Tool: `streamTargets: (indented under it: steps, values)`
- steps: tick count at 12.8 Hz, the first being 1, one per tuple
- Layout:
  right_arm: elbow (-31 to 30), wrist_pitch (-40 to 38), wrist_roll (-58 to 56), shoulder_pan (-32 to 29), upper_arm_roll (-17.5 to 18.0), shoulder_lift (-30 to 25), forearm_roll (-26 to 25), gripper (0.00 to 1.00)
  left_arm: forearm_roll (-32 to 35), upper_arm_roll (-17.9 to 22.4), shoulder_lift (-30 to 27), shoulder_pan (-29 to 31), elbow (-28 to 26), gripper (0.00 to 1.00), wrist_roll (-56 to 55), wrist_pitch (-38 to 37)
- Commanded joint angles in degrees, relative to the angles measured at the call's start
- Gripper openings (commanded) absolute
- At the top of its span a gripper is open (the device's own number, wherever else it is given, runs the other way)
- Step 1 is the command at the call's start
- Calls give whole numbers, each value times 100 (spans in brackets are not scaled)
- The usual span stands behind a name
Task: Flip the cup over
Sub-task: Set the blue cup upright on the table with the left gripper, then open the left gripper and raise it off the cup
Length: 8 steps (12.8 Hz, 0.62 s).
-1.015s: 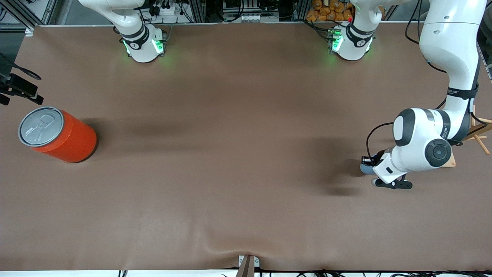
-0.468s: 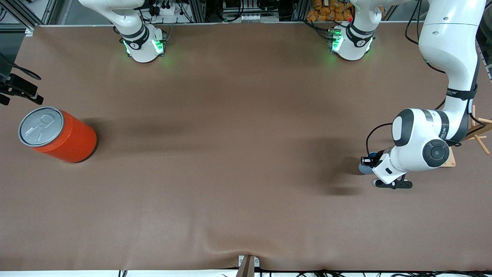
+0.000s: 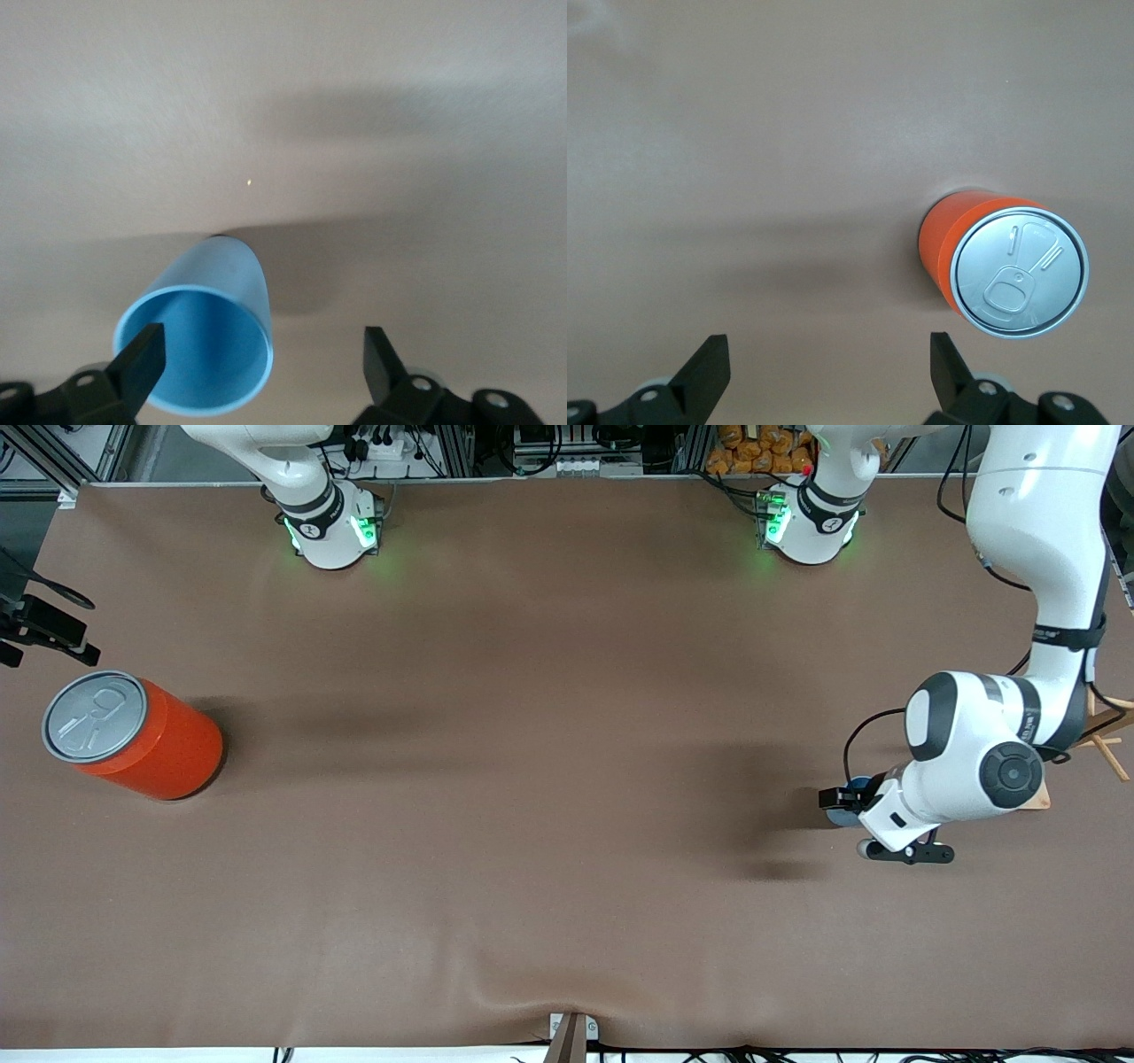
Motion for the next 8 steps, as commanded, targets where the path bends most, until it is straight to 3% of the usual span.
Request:
streamTargets:
  steps: [1,5,8]
  values:
    - [-26,-37,-73,14,-46,-35,113,100,79,-61,-597,36,545,100,-27,-868]
    - [-26,-36,-73,14,-46,-35,113,100,1,-70,-1545,71,741,100,281,-1424]
    - [-26,-37,-73,5,-46,-35,113,100,-70,35,-2319,149,758,100,237,-2257]
